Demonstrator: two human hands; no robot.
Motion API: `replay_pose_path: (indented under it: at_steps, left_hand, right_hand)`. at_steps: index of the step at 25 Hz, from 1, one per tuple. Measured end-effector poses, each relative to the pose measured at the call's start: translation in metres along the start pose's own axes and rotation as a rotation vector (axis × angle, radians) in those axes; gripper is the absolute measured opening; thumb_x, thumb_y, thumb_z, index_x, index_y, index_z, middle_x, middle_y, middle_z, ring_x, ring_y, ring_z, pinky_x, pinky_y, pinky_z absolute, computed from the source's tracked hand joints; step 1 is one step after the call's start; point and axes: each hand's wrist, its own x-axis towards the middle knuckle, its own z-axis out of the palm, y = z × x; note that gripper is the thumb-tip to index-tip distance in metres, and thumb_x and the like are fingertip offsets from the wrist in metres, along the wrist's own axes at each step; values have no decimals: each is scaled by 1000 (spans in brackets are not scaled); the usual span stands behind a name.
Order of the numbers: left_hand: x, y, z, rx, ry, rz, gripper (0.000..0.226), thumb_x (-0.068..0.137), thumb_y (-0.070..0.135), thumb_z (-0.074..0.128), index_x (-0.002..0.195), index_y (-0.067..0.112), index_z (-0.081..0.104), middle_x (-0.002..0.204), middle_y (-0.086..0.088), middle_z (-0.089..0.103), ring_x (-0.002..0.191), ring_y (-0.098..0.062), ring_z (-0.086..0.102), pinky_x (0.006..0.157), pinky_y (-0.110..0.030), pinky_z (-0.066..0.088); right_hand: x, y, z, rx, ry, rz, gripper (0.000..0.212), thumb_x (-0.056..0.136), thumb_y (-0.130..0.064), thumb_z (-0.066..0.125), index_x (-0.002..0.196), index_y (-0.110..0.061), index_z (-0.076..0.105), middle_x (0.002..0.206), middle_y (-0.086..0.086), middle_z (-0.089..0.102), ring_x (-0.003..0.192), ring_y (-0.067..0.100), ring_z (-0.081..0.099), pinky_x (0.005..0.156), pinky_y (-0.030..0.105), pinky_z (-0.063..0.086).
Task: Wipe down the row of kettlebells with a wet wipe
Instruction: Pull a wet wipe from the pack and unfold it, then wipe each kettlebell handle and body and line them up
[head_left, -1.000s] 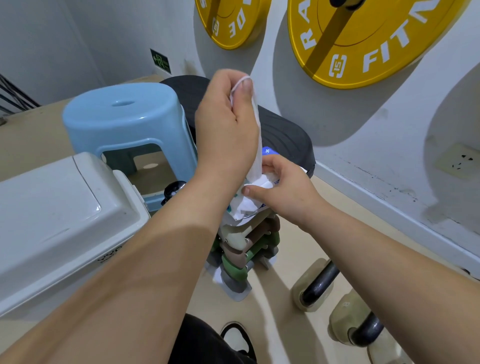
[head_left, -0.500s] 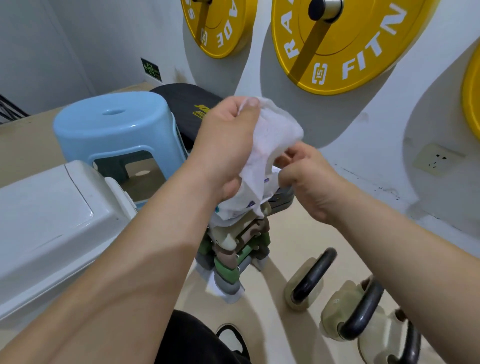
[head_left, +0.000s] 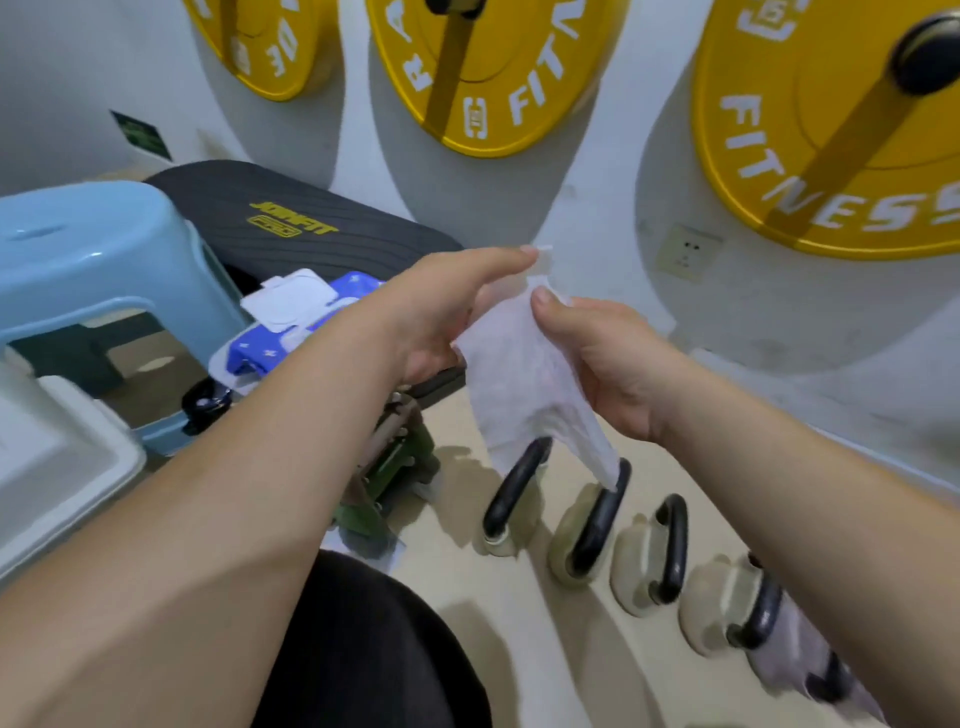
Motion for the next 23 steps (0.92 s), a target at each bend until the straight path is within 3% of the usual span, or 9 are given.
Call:
replay_pose_path:
  at_steps: [2, 3, 5, 7, 10, 13, 16, 19, 23]
  left_hand:
    - [12, -13, 12, 22, -204, -169, 34, 81, 57, 72, 85, 23, 73, 77, 7, 68, 64, -11, 60, 58, -23, 42]
    - [19, -21, 20, 41, -270, -229, 35, 75, 59, 77, 85, 26, 71, 77, 8, 65, 64, -9, 55, 54, -21, 38]
    - [35, -42, 42, 80, -314, -281, 41, 74, 49, 83, 106, 25, 72, 96, 3, 72, 83, -14, 65, 68, -23, 50]
    - [54, -58, 56, 115, -277, -258, 53, 82, 35, 81, 128, 14, 68, 120, -4, 73, 112, -22, 69, 94, -35, 53]
    - [80, -66, 68, 102, -170, -252, 38, 91, 23, 73, 126, 10, 68, 121, -6, 74, 115, -24, 69, 101, -41, 53]
    - [104, -67, 64, -3, -71, -243, 21, 97, 17, 66, 116, 10, 65, 115, -7, 73, 104, -24, 70, 93, -40, 58]
    - [116, -86, 44, 36, 9, -195, 28, 97, 14, 64, 123, 4, 65, 119, -14, 73, 100, -28, 72, 72, -40, 61]
    - [115, -135, 17, 272, 211, -122, 19, 97, 18, 60, 112, 12, 71, 114, -11, 74, 106, -29, 71, 89, -41, 58]
    - [139, -177, -7, 611, 392, 17, 28, 100, 28, 49, 104, 6, 66, 101, -13, 68, 94, -27, 63, 83, -39, 55]
  right_hand:
    - [-6, 7, -21, 64, 92, -33, 41, 103, -33, 58, 122, 2, 68, 118, 23, 74, 111, 41, 71, 101, 56, 54]
    - [-7, 9, -31, 73, 154, -54, 35, 101, -30, 61, 114, 2, 69, 112, 22, 76, 107, 42, 72, 98, 58, 55]
    - [-7, 19, -47, 54, 277, -69, 16, 99, -17, 62, 101, -4, 70, 97, 19, 76, 95, 39, 75, 89, 56, 60]
    - [1, 30, -58, 72, 360, -30, 19, 99, -23, 64, 101, -6, 72, 94, 18, 78, 89, 37, 77, 84, 53, 62]
    - [17, 57, -77, -10, 465, 38, 35, 95, -46, 67, 96, -12, 73, 92, 9, 80, 85, 29, 78, 83, 42, 63]
    - [26, 82, -91, -206, 454, 140, 47, 99, -53, 58, 69, -17, 58, 61, 3, 63, 52, 22, 57, 54, 24, 48]
    - [41, 99, -101, -408, 364, 229, 50, 106, -50, 43, 83, -10, 62, 56, 10, 53, 42, 23, 42, 42, 22, 35]
    - [64, 119, -97, -586, 232, 302, 50, 108, -46, 35, 106, -3, 62, 77, 16, 63, 55, 27, 57, 48, 29, 49]
    - [94, 150, -101, -727, 170, 307, 41, 106, -36, 41, 107, -3, 65, 94, 19, 68, 84, 36, 68, 79, 48, 61]
